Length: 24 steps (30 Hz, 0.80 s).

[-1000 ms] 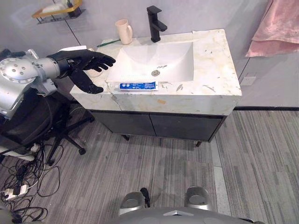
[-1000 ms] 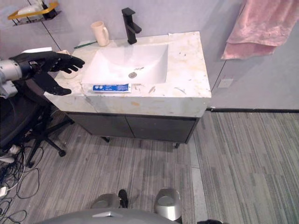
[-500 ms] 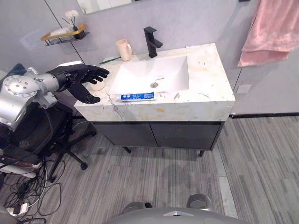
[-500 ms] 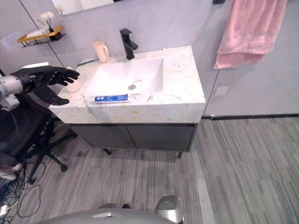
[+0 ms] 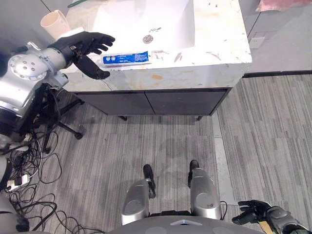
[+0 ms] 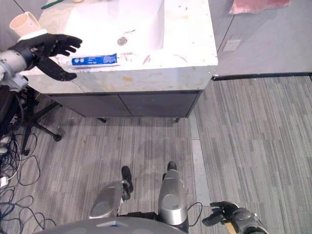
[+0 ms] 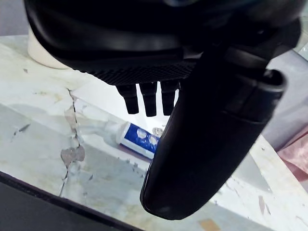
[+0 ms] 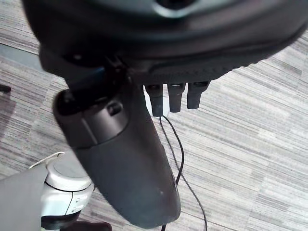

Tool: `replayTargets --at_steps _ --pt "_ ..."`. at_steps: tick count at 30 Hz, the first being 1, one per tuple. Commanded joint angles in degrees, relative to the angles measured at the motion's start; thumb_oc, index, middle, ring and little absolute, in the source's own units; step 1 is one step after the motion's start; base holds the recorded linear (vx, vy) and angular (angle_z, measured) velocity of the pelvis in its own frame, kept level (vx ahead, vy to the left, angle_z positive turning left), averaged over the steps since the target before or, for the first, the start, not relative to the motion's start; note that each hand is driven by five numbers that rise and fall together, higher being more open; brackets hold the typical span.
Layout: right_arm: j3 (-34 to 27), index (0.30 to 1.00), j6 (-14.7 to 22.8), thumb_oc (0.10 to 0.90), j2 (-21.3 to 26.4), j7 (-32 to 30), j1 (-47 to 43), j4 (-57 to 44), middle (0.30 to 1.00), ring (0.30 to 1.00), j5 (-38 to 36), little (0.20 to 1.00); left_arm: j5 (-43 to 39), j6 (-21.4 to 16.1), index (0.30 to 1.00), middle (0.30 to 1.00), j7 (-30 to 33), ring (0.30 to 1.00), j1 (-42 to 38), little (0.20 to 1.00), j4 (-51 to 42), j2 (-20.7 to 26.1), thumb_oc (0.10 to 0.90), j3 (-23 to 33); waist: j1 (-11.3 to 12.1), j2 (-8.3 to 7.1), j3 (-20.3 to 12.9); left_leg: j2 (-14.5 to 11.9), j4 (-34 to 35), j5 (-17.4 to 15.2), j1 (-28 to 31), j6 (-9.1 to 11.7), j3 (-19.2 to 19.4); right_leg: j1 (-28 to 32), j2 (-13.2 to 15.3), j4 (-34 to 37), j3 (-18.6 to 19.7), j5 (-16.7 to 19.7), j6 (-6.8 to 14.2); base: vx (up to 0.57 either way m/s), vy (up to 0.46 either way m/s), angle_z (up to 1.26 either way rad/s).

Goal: Organize the bathroom.

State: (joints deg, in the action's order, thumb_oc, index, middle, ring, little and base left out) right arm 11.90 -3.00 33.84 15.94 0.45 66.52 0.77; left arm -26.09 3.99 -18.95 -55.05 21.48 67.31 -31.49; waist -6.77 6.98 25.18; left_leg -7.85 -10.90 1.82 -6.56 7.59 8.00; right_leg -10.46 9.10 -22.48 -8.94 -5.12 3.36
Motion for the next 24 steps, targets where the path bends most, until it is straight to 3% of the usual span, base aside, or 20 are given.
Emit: replayTargets --at_steps 1,24 --pt "0.3 0.900 -0.1 0.800 1.5 0.4 5.5 -0.3 0.900 0.900 -2.6 0.900 2.3 -3.0 0.900 0.900 4.2 0.900 -7.7 0.900 1.6 3.6 0.800 6.1 -0.5 -1.08 -4.4 -6.3 -3.8 6.8 -2.6 2.2 2.9 5.6 3.8 9.2 1.0 2.9 5.9 -0.06 -0.020 0.07" --pt "2.8 0.900 -0.7 0.800 0.2 0.4 5.2 -0.6 0.900 0.900 -4.4 0.900 6.6 -8.1 0.900 0.900 6.6 0.900 -14.3 0.900 6.1 2.7 0.800 1.4 0.2 -2.88 -4.1 -8.0 -3.5 6.6 -4.2 2.8 1.8 6.7 2.0 11.8 0.7 3.1 5.6 0.01 -0.009 0.02"
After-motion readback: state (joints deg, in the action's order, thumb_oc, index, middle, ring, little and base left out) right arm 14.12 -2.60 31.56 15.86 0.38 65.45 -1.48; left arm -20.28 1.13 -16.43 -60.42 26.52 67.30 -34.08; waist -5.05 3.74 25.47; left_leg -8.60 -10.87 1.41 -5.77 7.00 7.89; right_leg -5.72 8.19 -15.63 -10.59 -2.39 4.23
